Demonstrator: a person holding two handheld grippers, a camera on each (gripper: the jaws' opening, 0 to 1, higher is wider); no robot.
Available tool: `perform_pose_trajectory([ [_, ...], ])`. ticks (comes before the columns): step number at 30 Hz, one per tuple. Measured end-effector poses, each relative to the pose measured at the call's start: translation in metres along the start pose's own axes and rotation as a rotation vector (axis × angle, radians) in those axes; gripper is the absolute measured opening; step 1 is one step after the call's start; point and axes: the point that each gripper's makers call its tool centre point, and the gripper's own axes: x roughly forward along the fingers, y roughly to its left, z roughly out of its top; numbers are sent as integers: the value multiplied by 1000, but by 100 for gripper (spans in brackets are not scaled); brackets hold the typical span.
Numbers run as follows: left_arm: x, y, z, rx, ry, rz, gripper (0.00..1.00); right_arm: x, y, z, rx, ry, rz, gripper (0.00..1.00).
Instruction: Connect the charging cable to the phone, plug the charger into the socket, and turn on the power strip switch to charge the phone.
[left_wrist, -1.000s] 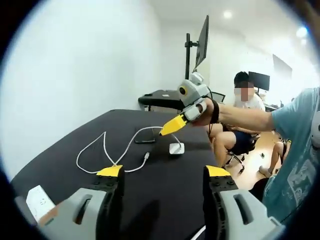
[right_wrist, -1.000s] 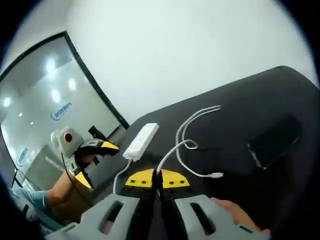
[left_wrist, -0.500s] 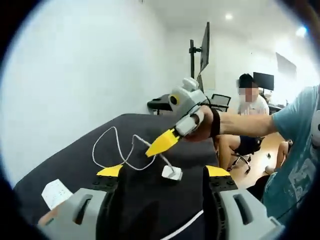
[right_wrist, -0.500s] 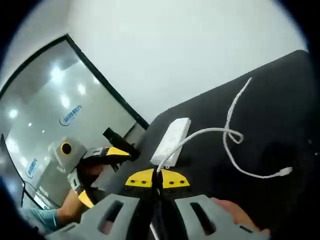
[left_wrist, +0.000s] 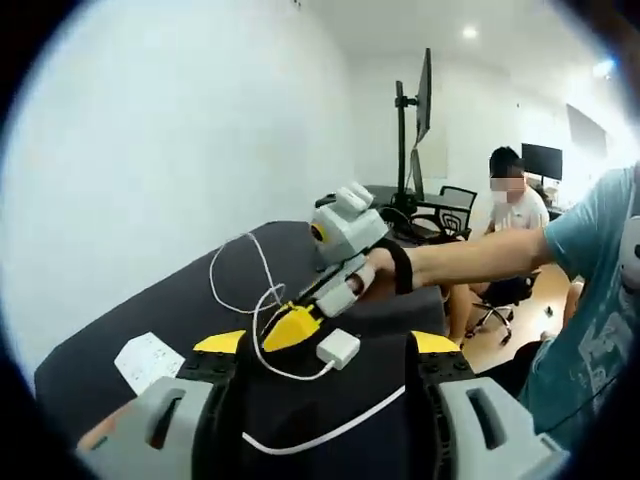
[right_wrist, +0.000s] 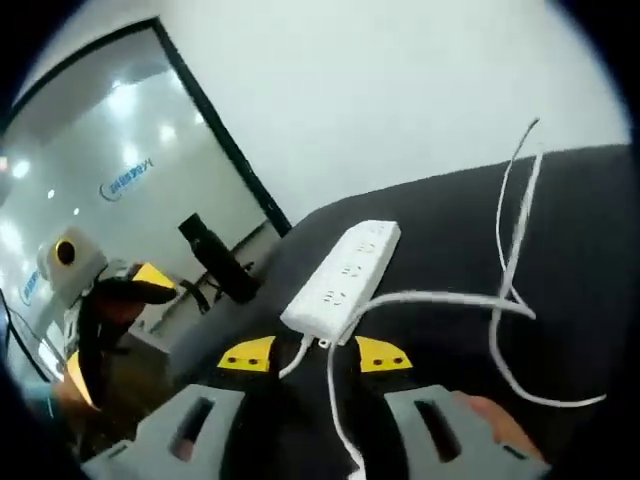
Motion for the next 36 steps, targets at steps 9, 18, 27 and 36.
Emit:
perform_pose_trajectory([
  [9,38,-11,8,33,27,-45,59,-75,-24,8,-89,-13,-54,28],
  [18,82,-18,-1,43,79,-72,59,-176,-58,23,-86,-126,-129,28],
  [27,134,25,4,-154,5,66,57,-238,-103,9,-17,-187,-207,27],
  [36,184,30,21,-116,-11,189,55,-265,-139,-3,29,-219,-229,27],
])
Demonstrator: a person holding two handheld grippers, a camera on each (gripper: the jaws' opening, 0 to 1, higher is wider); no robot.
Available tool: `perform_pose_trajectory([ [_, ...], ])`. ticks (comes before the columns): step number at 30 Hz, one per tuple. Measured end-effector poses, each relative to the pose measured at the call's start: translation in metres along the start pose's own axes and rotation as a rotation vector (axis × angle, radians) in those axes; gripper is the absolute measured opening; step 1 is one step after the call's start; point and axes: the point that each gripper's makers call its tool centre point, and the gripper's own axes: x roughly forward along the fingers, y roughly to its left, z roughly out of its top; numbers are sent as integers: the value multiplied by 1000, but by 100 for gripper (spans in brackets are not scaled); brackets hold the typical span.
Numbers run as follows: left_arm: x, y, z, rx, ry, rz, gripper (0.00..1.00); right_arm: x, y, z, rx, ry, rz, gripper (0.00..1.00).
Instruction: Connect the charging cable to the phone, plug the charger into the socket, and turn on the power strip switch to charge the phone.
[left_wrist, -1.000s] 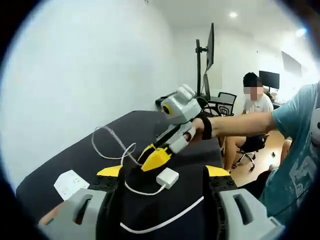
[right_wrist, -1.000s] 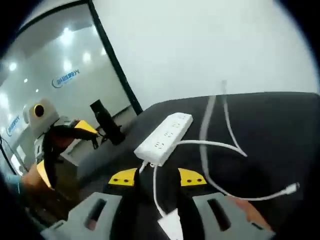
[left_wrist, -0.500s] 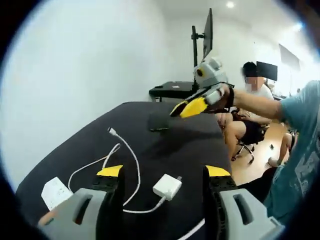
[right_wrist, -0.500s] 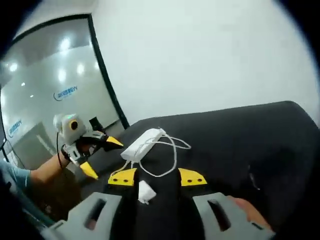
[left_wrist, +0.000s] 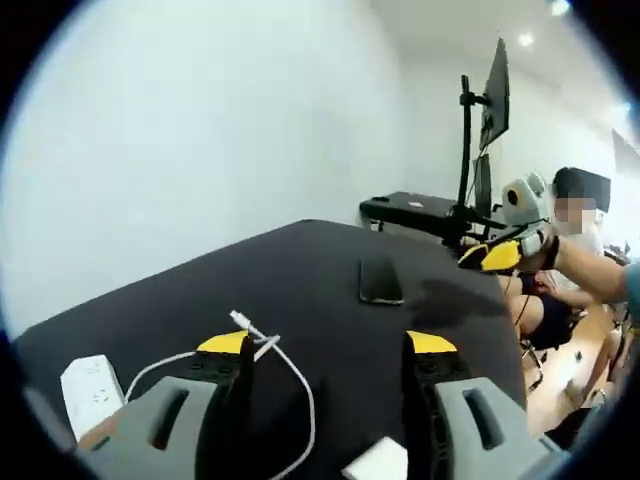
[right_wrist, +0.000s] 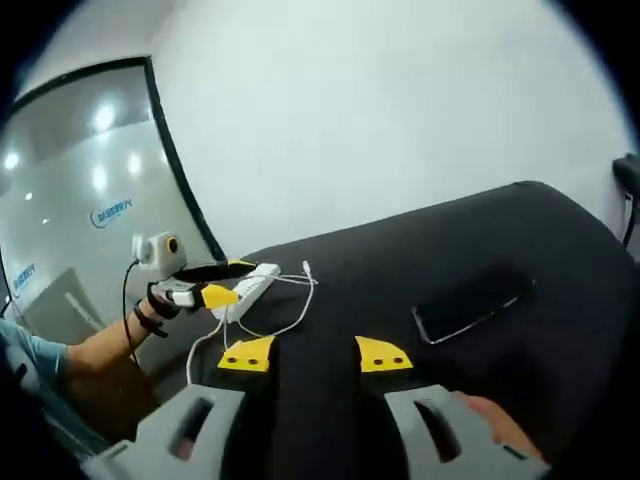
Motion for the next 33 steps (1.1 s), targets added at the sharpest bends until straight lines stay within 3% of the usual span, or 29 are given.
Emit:
perform_pose_trajectory([
  [2,10,-8,2,20,13,20,54,-1,-7,-2,14,-6,0,27],
  [3,17,-1,4,0,22,69,54,-1,-12,-3,24,-10,1,27],
  [4,23,10,1,-61,50,132,53,-1,-15,-4,31,-12,3,27],
  [6,34,25,-3,-148,107,177,49,-2,-21,-7,47,-18,5,26],
  [7,39,39,-10,-246,142,238,49,-3,-24,-7,52,-19,9,26],
  [10,47,52,-15,-336,153,287,50,-5,-32,-8,60,-24,17,26],
  [11,52,57,-11,-369,110,311,50,-6,-35,-7,66,-30,22,26],
  [13,61,65,-13,-433,100,335,50,-7,-39,-5,73,-37,28,26],
  [14,66,65,-15,-431,102,337,50,-7,-40,-4,76,-40,30,26],
  [18,78,80,-35,-413,166,460,51,-6,-48,-1,85,-55,49,26],
  [21,80,89,-41,-420,162,518,46,-4,-52,0,79,-57,58,26],
  [23,83,91,-44,-431,171,531,38,-2,-54,1,83,-65,69,26],
  [27,93,82,-51,-351,221,519,31,1,-56,-3,98,-72,91,26],
  [29,100,77,-58,-329,263,495,32,1,-58,-5,102,-73,94,26],
  [33,107,73,-63,-301,275,516,33,-3,-61,-5,121,-92,100,26],
])
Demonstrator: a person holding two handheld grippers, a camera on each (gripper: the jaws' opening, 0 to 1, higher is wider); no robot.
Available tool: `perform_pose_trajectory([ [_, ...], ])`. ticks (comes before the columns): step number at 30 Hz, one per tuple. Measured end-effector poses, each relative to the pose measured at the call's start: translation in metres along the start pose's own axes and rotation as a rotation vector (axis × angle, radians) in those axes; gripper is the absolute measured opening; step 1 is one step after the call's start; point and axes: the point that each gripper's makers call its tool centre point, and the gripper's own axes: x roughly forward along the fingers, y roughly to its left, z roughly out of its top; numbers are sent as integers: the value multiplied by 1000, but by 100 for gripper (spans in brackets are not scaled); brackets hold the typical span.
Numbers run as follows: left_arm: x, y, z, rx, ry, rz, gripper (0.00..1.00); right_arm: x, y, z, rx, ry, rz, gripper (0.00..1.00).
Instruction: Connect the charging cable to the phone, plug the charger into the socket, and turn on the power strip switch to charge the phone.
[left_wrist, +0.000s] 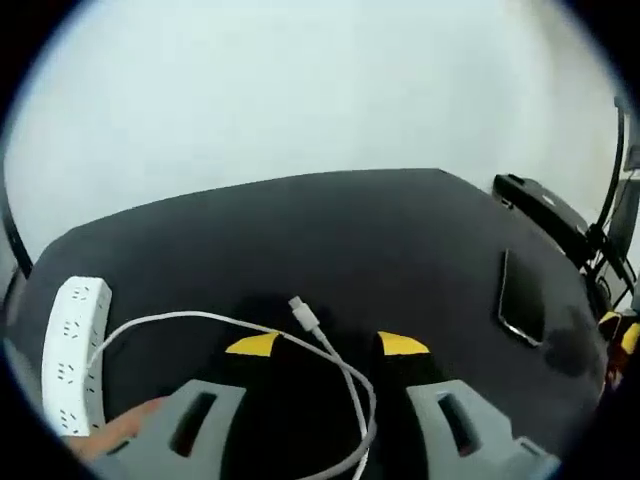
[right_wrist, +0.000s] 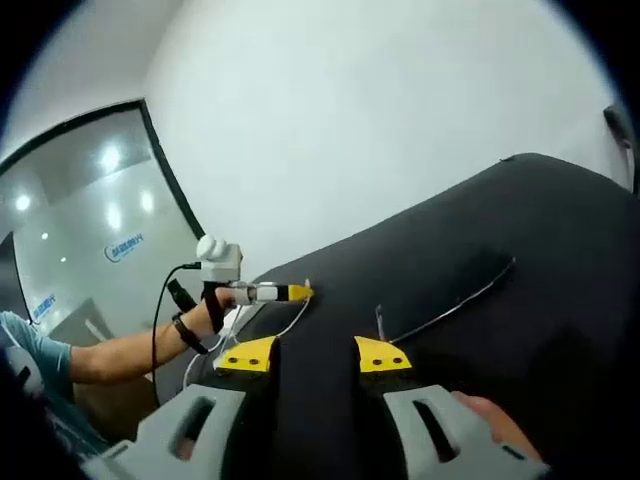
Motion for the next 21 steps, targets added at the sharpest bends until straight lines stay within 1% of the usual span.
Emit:
perform_pose_trajectory([
  [1,1,2,-1,-5,10,14,33,-1,0,0,2,-2,1,26],
  [2,-1,4,-2,-26,2,27,30,-3,-1,0,2,-3,0,26],
  [4,0,4,-2,-53,4,33,26,-6,-3,0,0,-4,-4,26],
  [6,0,6,-3,-38,5,53,15,-9,-5,0,3,-8,-5,26],
  [7,0,11,-4,-15,8,82,10,-10,-5,0,5,-11,-5,26],
  [8,0,9,-4,-6,4,74,4,-12,-6,1,8,-15,-6,26],
  [9,-4,8,-6,-8,4,73,0,-13,-6,1,9,-17,-5,26],
  [10,-6,4,-5,-9,-2,48,0,-15,-7,1,10,-18,-6,26],
  [11,-6,-3,-4,-24,-7,-2,0,-16,-8,1,10,-19,-9,26],
  [12,-8,1,-3,-23,-4,18,0,-17,-9,1,10,-20,-10,26],
  [13,-9,-2,-2,-9,-9,2,0,-17,-9,1,13,-22,-11,26],
  [14,-12,-7,0,-1,-22,-27,0,-17,-10,1,15,-23,-12,26],
  [15,-15,-8,0,9,-24,-28,0,-18,-10,0,16,-25,-12,26],
  [16,-20,-16,5,44,-51,-73,0,-18,-10,0,17,-25,-13,26],
  [17,-24,-16,5,35,-52,-59,0,-18,-9,0,18,-26,-13,26],
  [18,-27,-17,6,47,-56,-61,0,-18,-9,-1,19,-26,-13,26],
  [19,-33,-19,9,49,-62,-79,0,-18,-9,-1,19,-25,-12,26],
  [20,-37,-20,12,43,-68,-83,0,-18,-8,-1,19,-24,-11,26],
  [21,-41,-16,22,26,-98,-76,0,-18,-8,-2,18,-24,-11,26],
])
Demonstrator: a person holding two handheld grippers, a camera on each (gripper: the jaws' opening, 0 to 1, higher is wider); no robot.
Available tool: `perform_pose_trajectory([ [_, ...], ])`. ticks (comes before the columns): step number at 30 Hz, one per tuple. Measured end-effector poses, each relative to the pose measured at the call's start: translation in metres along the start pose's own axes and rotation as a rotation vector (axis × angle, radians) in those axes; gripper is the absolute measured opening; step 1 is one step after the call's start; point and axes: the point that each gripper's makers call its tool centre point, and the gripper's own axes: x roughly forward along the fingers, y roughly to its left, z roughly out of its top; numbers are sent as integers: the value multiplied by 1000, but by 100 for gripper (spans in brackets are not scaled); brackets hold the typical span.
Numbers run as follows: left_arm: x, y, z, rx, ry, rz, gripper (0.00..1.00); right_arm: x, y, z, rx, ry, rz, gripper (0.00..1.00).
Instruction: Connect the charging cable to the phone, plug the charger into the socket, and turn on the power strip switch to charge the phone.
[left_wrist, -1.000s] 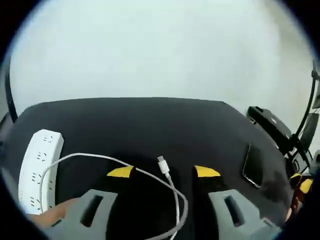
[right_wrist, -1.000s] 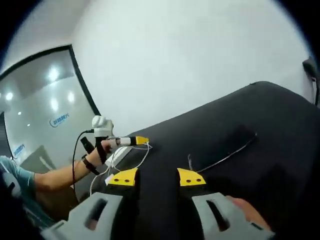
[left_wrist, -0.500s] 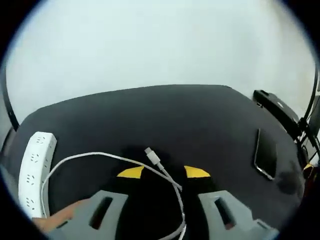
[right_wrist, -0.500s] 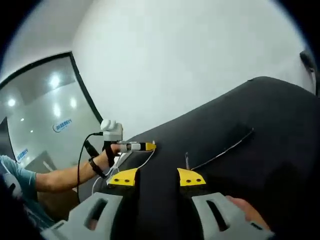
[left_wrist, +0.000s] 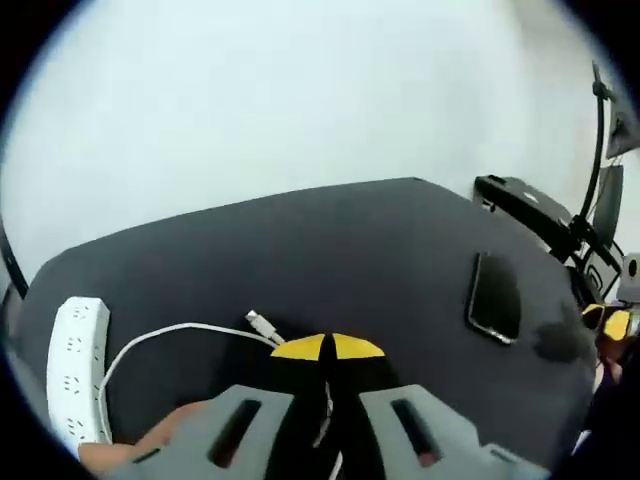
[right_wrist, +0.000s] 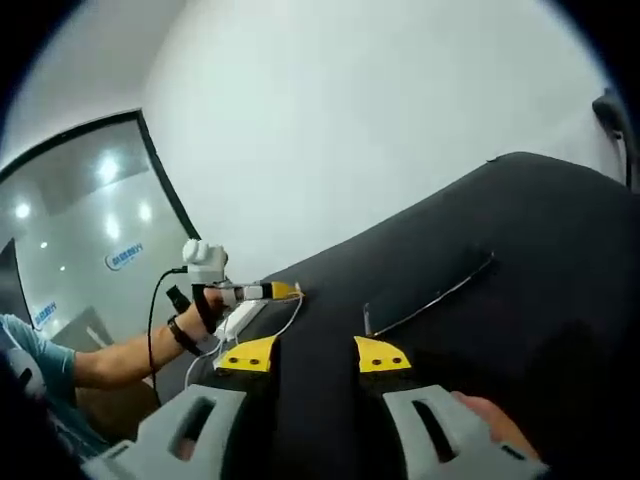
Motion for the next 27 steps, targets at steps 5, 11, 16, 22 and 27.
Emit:
perform_pose_trajectory([
  [5,-15,23,21,48,-28,67,0,1,4,2,-1,-4,7,26],
  [11,-14,35,33,-149,63,2,24,6,9,2,-6,0,15,26],
  [16,4,36,22,-303,214,-25,41,11,17,6,-27,-2,23,26],
  [22,14,41,1,-462,257,149,34,18,21,1,-24,-1,41,26],
  [27,18,33,-27,-498,337,201,30,19,16,1,-16,-4,49,26],
])
